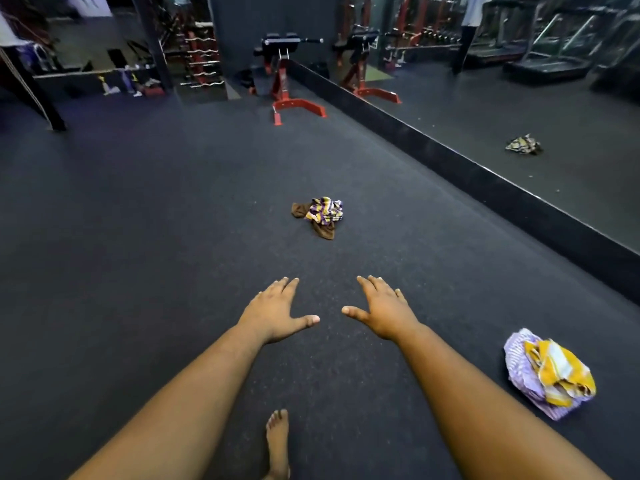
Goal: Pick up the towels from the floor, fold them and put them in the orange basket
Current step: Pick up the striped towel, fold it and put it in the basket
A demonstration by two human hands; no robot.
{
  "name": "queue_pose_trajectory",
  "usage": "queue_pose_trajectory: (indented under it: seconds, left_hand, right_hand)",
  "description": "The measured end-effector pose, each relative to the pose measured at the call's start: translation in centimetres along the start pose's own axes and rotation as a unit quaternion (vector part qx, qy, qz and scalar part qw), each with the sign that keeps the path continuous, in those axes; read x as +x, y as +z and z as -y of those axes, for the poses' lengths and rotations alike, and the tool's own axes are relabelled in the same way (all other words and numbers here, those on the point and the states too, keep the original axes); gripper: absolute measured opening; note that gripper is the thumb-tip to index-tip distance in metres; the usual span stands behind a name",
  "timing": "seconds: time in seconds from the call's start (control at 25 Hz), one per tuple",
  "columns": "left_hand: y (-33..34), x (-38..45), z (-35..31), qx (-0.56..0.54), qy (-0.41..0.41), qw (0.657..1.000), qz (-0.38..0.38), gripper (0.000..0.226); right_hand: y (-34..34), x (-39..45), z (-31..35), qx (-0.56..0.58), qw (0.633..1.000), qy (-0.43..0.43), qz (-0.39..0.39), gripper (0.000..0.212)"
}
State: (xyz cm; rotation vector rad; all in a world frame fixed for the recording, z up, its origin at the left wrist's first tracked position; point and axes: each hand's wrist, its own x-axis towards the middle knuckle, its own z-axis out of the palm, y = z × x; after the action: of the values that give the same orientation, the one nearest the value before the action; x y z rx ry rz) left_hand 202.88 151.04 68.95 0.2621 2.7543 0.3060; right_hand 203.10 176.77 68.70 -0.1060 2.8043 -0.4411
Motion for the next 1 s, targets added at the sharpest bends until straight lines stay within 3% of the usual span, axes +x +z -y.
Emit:
queue_pose_trajectory:
  seconds: [0.44,0.68,1.0]
  left_hand:
    - [-10.4,28.7,8.0,0.002,-0.001,0.999,0.038,0.114]
    - [-13.1,44.0,8.2,0.015,0.014,0.997,0.071,0.117]
    - [-17.3,63.1,7.6,-0.011,-0.033,0.996,0.081,0.118]
  right_hand:
    - [-5.6,28.3,-0.1,0.027,0.998,0.058,0.024,0.096]
    - [-8.4,42.7,-4.0,0.043,0.996,0.071,0.031,0.095]
    - [-14.1,63.4,-9.6,0.033,0.996,0.032,0.082,0.096]
